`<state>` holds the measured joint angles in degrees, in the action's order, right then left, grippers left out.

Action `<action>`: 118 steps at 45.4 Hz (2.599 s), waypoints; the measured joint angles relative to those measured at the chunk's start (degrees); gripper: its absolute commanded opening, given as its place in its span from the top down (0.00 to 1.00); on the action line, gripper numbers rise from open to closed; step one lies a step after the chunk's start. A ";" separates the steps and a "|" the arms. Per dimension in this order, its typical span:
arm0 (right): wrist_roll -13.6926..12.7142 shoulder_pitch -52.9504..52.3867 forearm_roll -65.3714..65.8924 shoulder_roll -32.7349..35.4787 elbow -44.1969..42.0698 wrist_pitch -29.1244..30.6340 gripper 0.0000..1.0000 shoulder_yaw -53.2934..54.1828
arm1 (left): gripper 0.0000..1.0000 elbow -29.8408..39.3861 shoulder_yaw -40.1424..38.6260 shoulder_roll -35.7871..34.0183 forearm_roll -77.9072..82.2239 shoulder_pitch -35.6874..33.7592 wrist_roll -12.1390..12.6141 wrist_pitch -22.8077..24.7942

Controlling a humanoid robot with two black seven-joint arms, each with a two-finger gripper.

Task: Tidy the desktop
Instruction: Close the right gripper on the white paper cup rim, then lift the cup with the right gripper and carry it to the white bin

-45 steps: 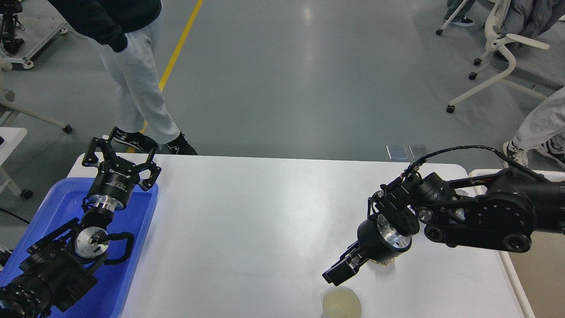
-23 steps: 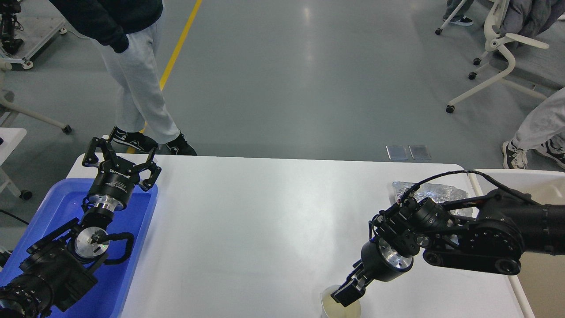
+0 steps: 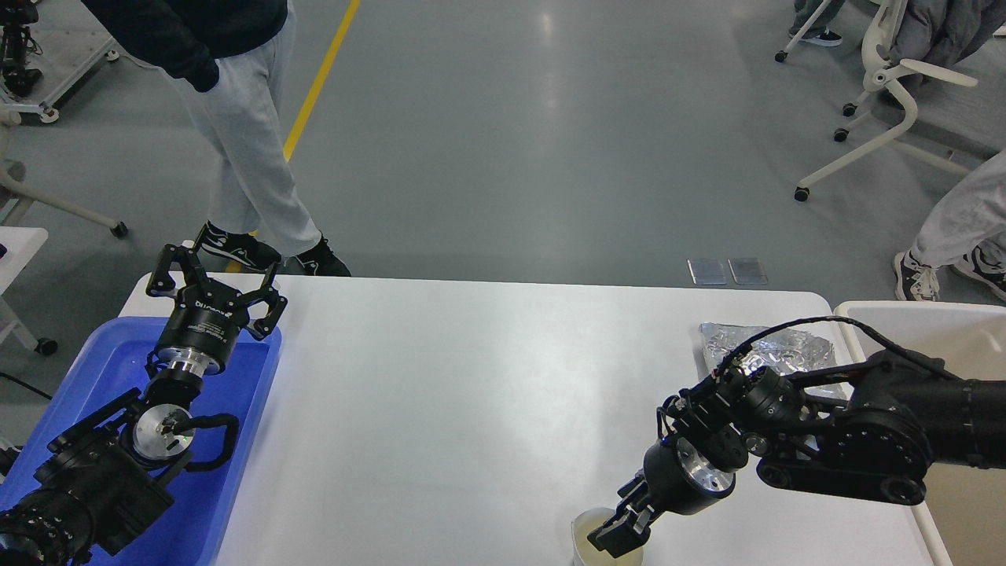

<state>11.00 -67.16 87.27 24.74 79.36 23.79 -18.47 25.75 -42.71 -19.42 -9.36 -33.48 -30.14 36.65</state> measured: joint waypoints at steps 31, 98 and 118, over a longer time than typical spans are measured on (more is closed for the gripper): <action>2.88 -0.29 0.20 1.36 -1.25 -0.90 1.00 -0.05 | 0.00 0.00 0.04 0.00 -0.03 0.00 0.00 0.00; 3.29 -25.89 -13.99 32.76 2.13 7.39 1.00 5.74 | 0.00 -0.01 0.08 0.00 -0.05 0.01 -0.01 0.00; 3.39 -15.58 -27.66 49.55 -3.79 -3.16 1.00 6.82 | 0.00 -0.01 0.08 0.00 -0.05 -0.01 0.00 0.00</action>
<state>14.38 -82.74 59.61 74.29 75.56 20.63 -11.65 25.75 -42.63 -19.43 -9.41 -33.49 -30.15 36.65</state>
